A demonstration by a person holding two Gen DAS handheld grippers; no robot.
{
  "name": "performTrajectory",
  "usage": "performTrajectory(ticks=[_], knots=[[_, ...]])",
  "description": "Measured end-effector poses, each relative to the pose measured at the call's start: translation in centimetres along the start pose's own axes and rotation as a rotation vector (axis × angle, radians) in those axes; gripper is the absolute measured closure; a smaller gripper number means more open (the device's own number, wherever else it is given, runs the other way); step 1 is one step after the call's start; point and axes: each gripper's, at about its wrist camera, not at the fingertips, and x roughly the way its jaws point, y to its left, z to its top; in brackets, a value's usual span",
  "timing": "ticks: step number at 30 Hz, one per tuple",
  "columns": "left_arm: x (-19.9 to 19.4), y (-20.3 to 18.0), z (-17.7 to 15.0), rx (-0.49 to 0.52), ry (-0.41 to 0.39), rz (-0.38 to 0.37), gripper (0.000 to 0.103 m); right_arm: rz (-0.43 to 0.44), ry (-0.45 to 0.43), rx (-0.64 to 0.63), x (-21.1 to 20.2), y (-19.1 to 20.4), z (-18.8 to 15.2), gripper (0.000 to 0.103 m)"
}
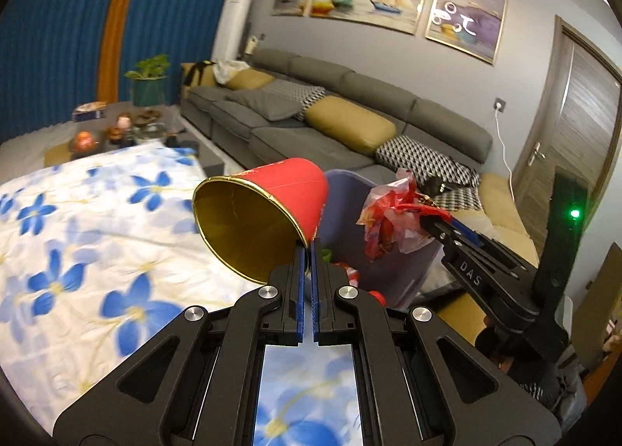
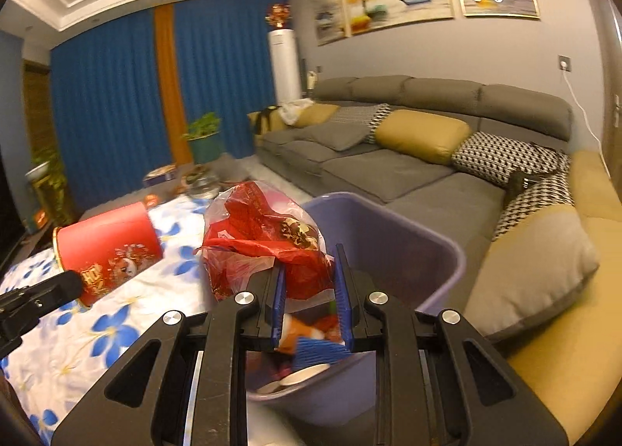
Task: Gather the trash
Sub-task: 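Carry the red cup and red bag over the purple bin, then open both tools to drop the red cup and red bag into the purple bin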
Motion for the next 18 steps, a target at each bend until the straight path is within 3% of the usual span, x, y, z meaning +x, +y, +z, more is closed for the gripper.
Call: performTrajectory(ticks=[10, 18], knots=[[6.1, -2.9, -0.2, 0.046, 0.067, -0.072, 0.101, -0.034, 0.026, 0.009, 1.0, -2.0, -1.2, 0.076], [8.5, -2.4, -0.6, -0.018, 0.130, -0.146, 0.099, -0.027, 0.057, 0.016, 2.4, -2.2, -1.4, 0.074]])
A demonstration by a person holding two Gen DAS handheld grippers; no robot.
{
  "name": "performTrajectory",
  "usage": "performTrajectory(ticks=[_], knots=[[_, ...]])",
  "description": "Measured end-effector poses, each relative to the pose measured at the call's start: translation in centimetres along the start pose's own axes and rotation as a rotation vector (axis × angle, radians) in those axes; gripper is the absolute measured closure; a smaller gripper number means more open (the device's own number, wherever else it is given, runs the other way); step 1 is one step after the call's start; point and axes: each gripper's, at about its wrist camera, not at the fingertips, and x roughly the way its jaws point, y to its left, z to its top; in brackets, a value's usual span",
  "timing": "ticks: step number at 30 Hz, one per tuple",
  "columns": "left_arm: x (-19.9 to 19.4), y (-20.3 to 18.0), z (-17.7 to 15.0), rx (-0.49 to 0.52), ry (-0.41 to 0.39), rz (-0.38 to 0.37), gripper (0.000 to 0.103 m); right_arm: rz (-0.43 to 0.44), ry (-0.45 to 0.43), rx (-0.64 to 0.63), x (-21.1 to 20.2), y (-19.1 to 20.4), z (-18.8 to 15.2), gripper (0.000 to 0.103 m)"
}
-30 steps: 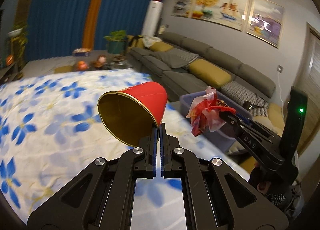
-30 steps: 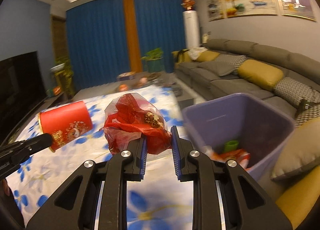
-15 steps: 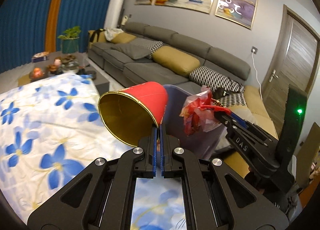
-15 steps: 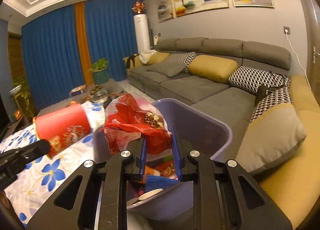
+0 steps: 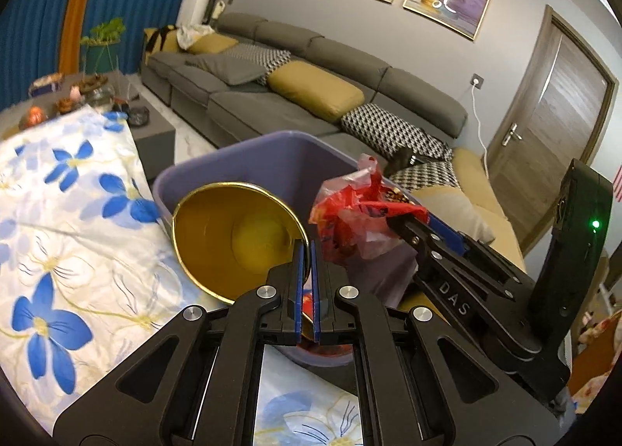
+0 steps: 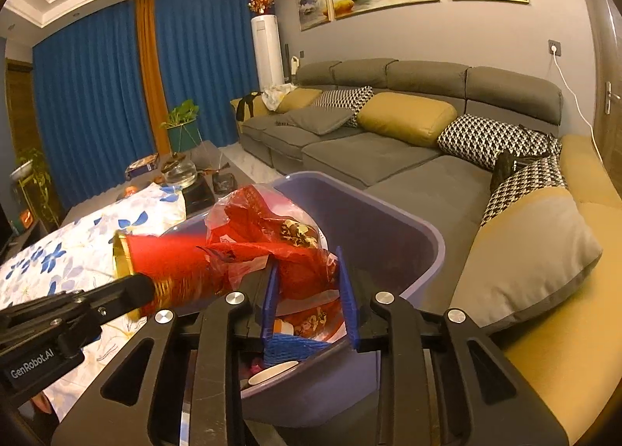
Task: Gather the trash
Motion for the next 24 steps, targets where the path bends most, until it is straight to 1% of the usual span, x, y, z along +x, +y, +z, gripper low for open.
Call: performTrajectory(ticks=[1, 2, 3, 4, 5, 6, 7, 8, 9, 11, 12, 14, 16, 18, 19, 20, 22, 24], knots=[[0.1, 0.1, -0.1, -0.001, 0.007, 0.001, 0.095, 0.002, 0.002, 0.001, 0.1, 0.0, 0.0, 0.073], [0.3, 0.3, -0.1, -0.001, 0.013, 0.004, 0.087, 0.003, 0.005, 0.001, 0.2, 0.1, 0.0, 0.068], [0.2, 0.5, -0.3, -0.003, 0.014, 0.012, 0.082, 0.000, 0.007, 0.002, 0.2, 0.2, 0.1, 0.067], [0.1, 0.8, -0.4, -0.006, 0.012, 0.020, 0.070, -0.001, 0.007, 0.006, 0.1, 0.1, 0.1, 0.065], [-0.2, 1.2, -0.6, -0.016, 0.008, 0.031, 0.060, -0.003, 0.004, 0.010, 0.1, 0.0, 0.2, 0.061], [-0.4, 1.7, -0.7, -0.029, 0.006, 0.047, 0.055, -0.008, 0.004, 0.015, 0.0, -0.1, 0.2, 0.058], [-0.9, 2.0, -0.9, -0.040, 0.005, 0.070, 0.048, -0.009, 0.004, 0.019, 0.1, -0.2, 0.3, 0.054], [-1.4, 2.4, -1.2, -0.042, 0.001, 0.094, 0.043, -0.006, 0.002, 0.023, -0.2, -0.2, 0.3, 0.053], [-1.9, 2.5, -1.4, -0.038, -0.004, 0.125, 0.040, -0.007, -0.002, 0.019, -0.4, -0.1, 0.4, 0.052], [-3.2, 2.7, -2.2, -0.020, -0.019, 0.204, 0.033, -0.007, -0.019, -0.005, -1.1, 0.4, 0.3, 0.039], [-4.0, 2.8, -2.6, -0.014, -0.026, 0.241, 0.031, -0.005, -0.027, -0.015, -1.5, 0.7, 0.3, 0.036], [-6.2, 2.9, -3.7, -0.004, -0.051, 0.326, 0.022, -0.002, -0.042, -0.034, -2.4, 1.4, 0.1, 0.024], [-8.1, 2.9, -4.5, 0.003, -0.075, 0.388, 0.016, 0.016, -0.062, -0.048, -3.7, 2.2, -0.2, 0.015], [-10.7, 3.0, -5.8, -0.001, -0.114, 0.481, 0.010, 0.032, -0.076, -0.068, -4.9, 3.4, -0.6, 0.013], [-11.7, 3.0, -6.2, -0.004, -0.127, 0.506, 0.007, 0.029, -0.079, -0.078, -5.6, 4.1, -0.9, 0.010], [-13.1, 3.0, -7.0, -0.008, -0.147, 0.543, 0.006, 0.034, -0.084, -0.087, -6.3, 4.9, -1.2, 0.005], [-15.8, 2.9, -8.2, -0.017, -0.182, 0.597, 0.006, 0.058, -0.099, -0.096, -7.6, 6.0, -1.7, 0.005], [-18.1, 2.7, -9.2, -0.031, -0.203, 0.635, 0.006, 0.073, -0.111, -0.112, -8.9, 7.4, -2.3, 0.005]])
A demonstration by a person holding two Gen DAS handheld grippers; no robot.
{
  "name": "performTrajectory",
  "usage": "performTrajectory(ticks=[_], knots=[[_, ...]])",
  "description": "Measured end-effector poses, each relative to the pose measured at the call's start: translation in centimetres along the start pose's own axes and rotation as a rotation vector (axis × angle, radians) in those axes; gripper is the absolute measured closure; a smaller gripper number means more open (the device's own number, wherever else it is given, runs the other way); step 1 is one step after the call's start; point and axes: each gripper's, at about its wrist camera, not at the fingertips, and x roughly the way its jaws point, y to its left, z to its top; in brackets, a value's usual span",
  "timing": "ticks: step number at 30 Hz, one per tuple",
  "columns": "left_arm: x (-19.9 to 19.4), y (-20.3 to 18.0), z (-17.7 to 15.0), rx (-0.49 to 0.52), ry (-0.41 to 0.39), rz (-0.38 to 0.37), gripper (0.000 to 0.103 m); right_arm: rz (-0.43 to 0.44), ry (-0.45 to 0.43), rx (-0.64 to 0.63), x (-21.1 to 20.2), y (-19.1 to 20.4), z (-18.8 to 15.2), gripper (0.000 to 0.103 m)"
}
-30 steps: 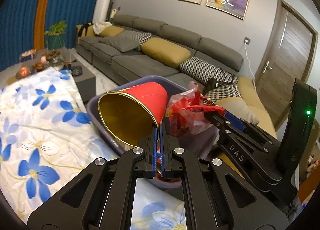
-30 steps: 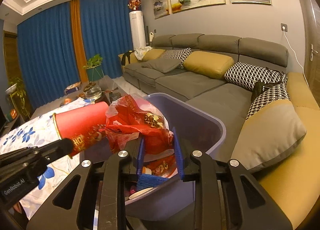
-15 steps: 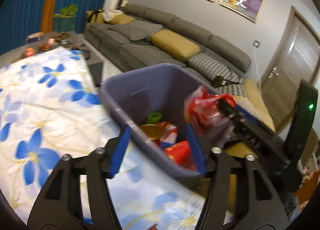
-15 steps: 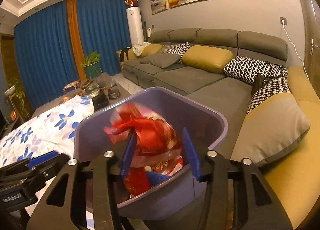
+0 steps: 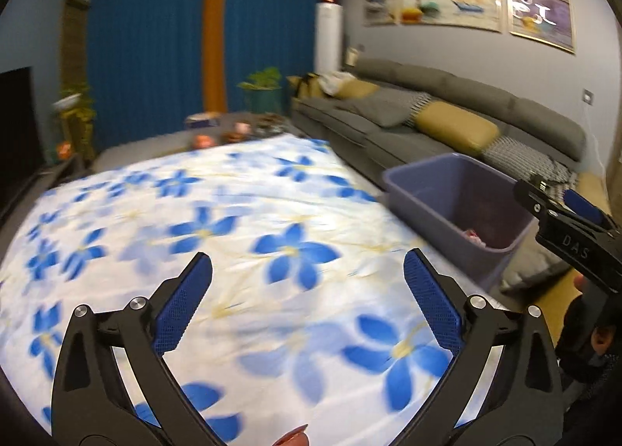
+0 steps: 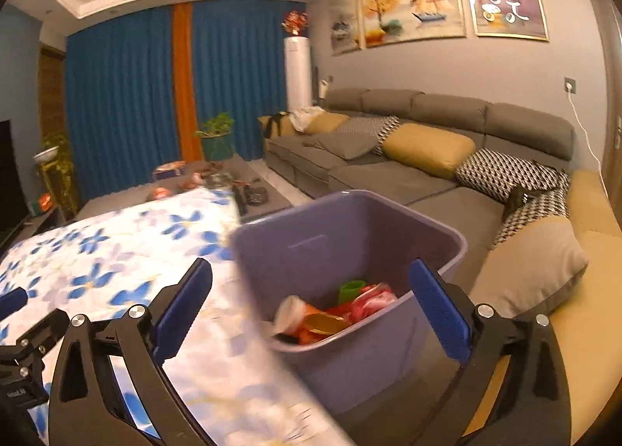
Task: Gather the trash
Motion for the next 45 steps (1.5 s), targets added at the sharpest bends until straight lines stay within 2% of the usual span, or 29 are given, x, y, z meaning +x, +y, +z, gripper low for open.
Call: performTrajectory(ticks=[8, 16, 23, 32, 45], knots=[[-6.5, 4.6, -2.0, -0.057, -0.041, 0.077, 0.006, 0.080, -0.010, -0.030, -5.1, 5.2, -1.3, 0.005], [-9.6, 7.6, -3.8, -0.104, -0.034, 0.092, 0.006, 0.115, -0.016, -0.083, -9.2, 9.0, -2.5, 0.005], [-12.5, 9.7, -4.9, -0.126, -0.057, 0.119, 0.006, 0.144, -0.040, -0.099, -12.2, 11.8, -3.0, 0.005], [-14.3, 11.5, -5.2, -0.165, -0.073, 0.124, 0.006, 0.168, -0.050, -0.118, -13.9, 13.2, -3.4, 0.005], [-15.3, 11.3, -5.2, -0.169, -0.089, 0.120, 0.006, 0.185, -0.052, -0.122, -14.7, 13.4, -3.7, 0.005]])
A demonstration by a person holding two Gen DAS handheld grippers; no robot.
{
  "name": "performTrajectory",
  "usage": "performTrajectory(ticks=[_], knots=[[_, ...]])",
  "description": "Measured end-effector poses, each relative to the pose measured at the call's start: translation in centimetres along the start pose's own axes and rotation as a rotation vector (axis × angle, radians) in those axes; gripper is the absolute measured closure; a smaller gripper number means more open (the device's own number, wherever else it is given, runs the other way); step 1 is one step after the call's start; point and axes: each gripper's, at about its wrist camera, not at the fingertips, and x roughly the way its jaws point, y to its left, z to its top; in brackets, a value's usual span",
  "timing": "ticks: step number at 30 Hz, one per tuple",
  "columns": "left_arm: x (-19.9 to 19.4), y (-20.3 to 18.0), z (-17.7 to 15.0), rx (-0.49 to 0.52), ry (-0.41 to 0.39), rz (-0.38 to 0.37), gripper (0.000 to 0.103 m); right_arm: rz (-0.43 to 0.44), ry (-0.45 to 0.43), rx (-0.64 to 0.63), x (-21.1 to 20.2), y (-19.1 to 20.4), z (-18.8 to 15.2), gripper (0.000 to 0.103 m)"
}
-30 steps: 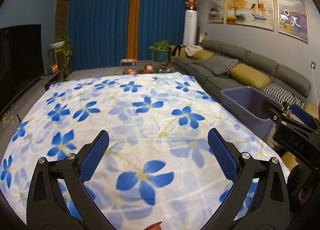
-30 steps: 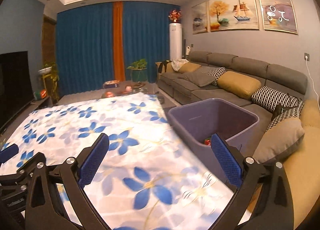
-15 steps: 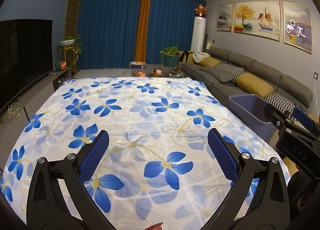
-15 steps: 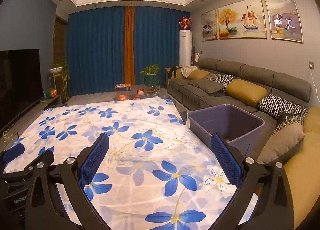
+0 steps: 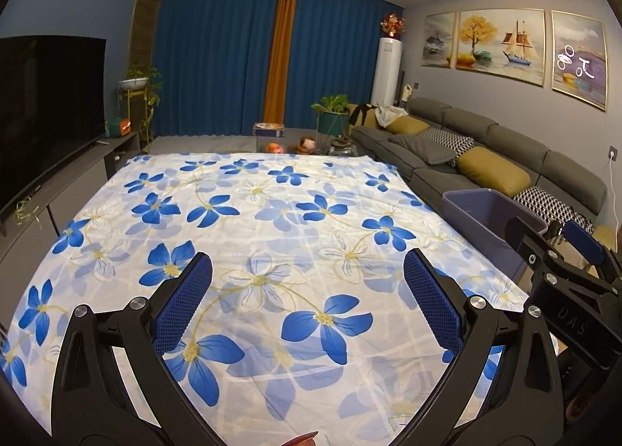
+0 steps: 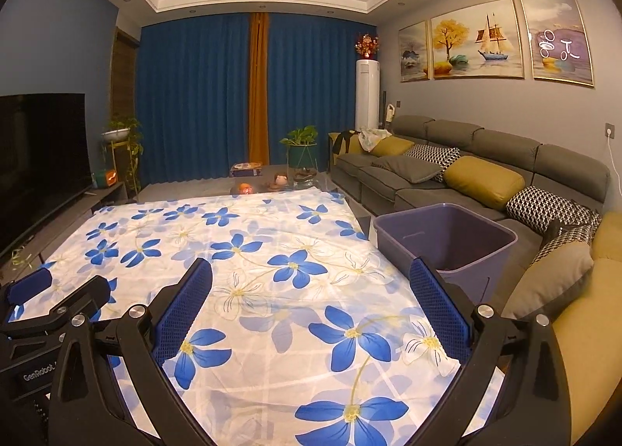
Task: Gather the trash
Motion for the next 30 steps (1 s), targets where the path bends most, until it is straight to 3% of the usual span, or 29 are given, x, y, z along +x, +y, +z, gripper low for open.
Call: performTrajectory(ticks=[30], knots=[[-1.4, -0.7, 0.4, 0.009, -0.033, 0.011, 0.006, 0.010, -0.009, 0.009, -0.8, -0.5, -0.2, 0.005]])
